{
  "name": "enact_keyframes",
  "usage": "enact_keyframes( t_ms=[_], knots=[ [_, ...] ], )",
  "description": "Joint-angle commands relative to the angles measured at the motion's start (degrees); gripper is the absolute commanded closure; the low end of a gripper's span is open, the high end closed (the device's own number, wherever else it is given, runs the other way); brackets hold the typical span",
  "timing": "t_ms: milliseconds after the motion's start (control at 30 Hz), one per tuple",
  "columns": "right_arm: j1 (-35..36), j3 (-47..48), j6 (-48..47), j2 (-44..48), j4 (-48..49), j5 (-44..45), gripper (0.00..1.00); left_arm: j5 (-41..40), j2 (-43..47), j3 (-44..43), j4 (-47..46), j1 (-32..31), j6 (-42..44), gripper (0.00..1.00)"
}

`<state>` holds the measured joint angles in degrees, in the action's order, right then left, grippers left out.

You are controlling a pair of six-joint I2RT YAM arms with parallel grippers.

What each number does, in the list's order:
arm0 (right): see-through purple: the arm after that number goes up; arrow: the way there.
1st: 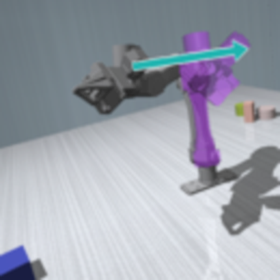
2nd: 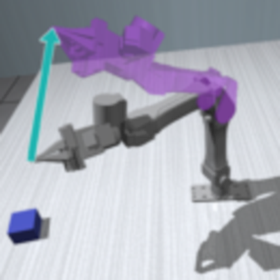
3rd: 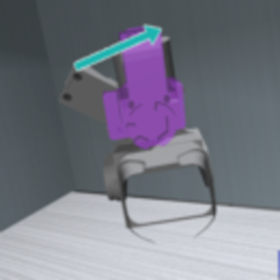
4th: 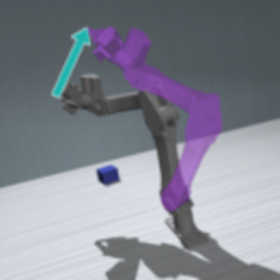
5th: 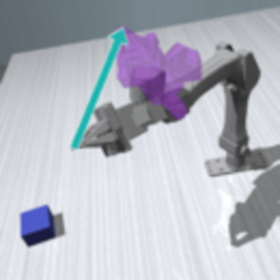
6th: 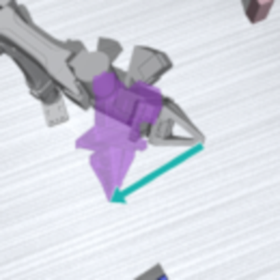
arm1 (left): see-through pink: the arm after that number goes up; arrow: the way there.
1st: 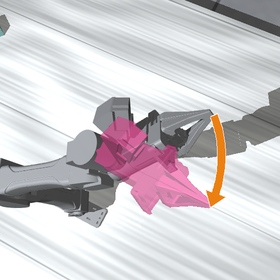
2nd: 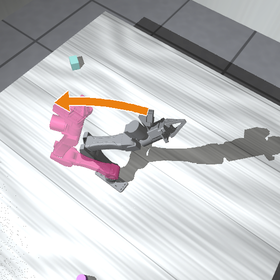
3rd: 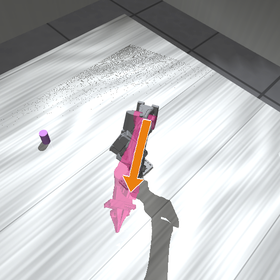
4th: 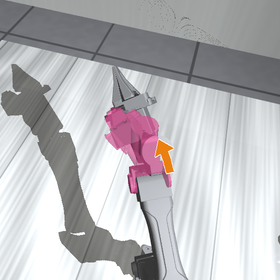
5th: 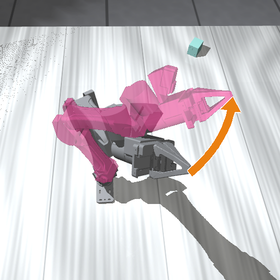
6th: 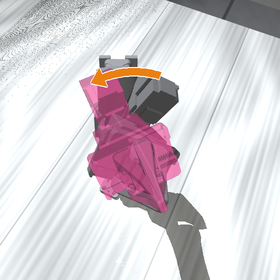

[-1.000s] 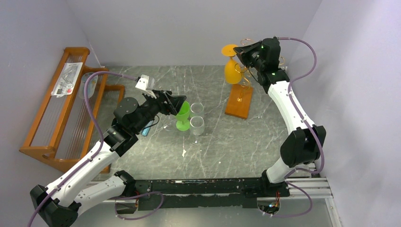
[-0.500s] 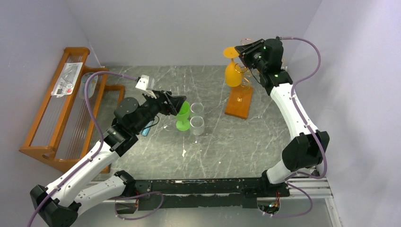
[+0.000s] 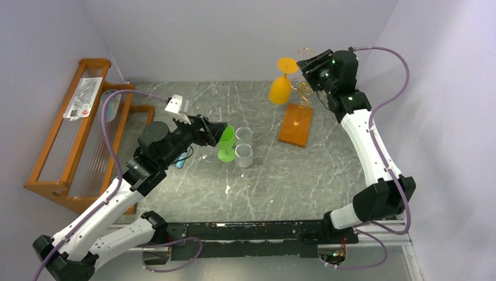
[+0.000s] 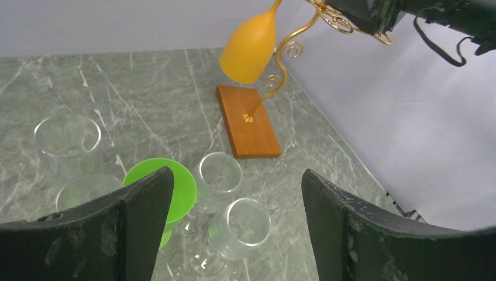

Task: Place the wine glass upside down on the wine glass rack

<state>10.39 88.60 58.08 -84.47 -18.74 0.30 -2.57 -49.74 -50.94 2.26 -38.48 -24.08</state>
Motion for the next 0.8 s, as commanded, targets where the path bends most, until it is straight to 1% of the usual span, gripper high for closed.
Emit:
enact_keyframes(
  t_ms=[0,100,267,367,400,467,600,700,767],
  knots=[
    [-0.4,-0.8,-5.6,5.3,-4.3,3.2,0.47,-0.2,1.8,-3.4,6.8,-0.3,-0.3,0.16],
    [-0.4,-1.1,-10.0,8.8,-6.0,3.8,0.45,-0.3,2.6,-4.3,10.5,-0.4,-0.8,0.15],
    [-0.4,1.5,-19.8,12.8,-14.5,-1.2,0.45,-0.3,4.6,-4.3,14.3,-0.3,-0.3,0.11],
    [-0.4,-1.9,-24.2,18.0,-17.8,-3.5,0.44,3.3,5.4,-2.6,14.0,-0.3,2.1,0.06],
    [-0.4,-3.6,-25.6,20.0,-18.6,-4.2,0.44,5.8,5.3,-2.2,14.1,-0.4,2.9,0.04],
    [-0.4,-7.3,-28.1,24.3,-20.6,-4.9,0.42,9.9,4.6,-1.2,14.0,-0.3,5.7,0.03],
    [-0.4,-12.8,-32.4,31.0,-25.4,-9.1,0.4,16.3,2.9,0.1,14.5,-0.4,8.2,0.03],
    [-0.4,-16.6,-33.4,34.8,-25.8,-12.7,0.4,20.7,2.2,1.9,11.4,-0.3,7.4,0.15],
    [-0.4,-18.5,-32.5,36.2,-25.5,-13.8,0.39,24.2,0.7,2.3,9.0,-0.3,5.7,0.22]
  ],
)
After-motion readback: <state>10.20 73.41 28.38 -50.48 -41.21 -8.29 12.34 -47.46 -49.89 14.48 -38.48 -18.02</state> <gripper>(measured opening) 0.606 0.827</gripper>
